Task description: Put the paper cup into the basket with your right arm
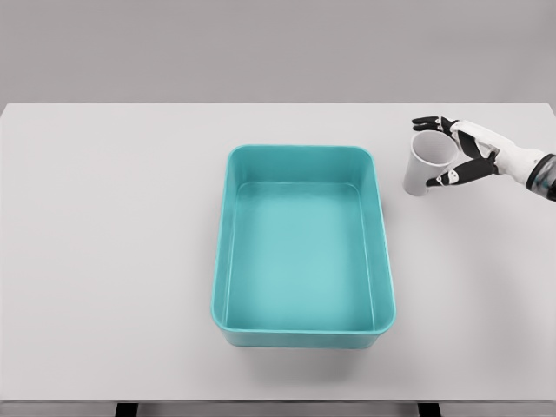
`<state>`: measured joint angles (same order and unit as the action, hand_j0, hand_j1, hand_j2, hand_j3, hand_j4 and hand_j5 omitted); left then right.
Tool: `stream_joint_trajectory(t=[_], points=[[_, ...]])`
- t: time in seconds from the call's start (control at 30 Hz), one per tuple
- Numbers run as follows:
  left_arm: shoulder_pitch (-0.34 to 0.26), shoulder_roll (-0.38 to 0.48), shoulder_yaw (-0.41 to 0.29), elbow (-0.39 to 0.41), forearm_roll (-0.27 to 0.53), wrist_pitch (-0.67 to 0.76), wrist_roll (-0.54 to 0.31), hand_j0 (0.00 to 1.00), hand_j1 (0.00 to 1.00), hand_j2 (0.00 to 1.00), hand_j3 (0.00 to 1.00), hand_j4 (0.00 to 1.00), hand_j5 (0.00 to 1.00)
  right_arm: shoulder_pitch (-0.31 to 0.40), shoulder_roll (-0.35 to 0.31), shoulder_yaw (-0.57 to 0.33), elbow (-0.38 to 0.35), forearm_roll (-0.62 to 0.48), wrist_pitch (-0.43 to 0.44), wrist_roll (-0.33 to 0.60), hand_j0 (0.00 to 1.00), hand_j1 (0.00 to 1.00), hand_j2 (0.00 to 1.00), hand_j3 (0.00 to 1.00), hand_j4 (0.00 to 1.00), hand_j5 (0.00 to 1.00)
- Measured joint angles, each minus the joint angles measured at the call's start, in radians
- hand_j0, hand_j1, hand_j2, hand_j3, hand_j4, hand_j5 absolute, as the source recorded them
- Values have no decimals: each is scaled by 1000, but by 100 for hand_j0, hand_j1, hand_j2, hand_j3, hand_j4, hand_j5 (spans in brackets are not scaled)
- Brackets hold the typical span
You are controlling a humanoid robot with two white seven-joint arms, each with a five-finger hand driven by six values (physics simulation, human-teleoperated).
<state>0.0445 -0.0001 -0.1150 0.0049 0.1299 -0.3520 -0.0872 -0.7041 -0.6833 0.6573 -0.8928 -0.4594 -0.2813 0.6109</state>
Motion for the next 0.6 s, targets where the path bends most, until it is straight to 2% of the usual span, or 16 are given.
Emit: stream_joint_trajectory(t=[0.17, 0.33, 0.6], points=[[-2, 0, 0, 0, 0, 0, 0, 100, 100, 100, 100, 100, 100, 0, 0, 0, 0, 0, -4, 0, 89, 89, 89, 89, 89, 89], [0, 0, 0, 0, 0, 0, 0, 100, 100, 100, 100, 100, 100, 0, 0, -1, -1, 0, -6, 0, 81, 81, 81, 81, 81, 81], [0, 0, 0, 0, 0, 0, 0, 100, 100, 100, 100, 100, 100, -2, 0, -6, -2, 0, -9, 0, 81, 81, 81, 81, 81, 81]])
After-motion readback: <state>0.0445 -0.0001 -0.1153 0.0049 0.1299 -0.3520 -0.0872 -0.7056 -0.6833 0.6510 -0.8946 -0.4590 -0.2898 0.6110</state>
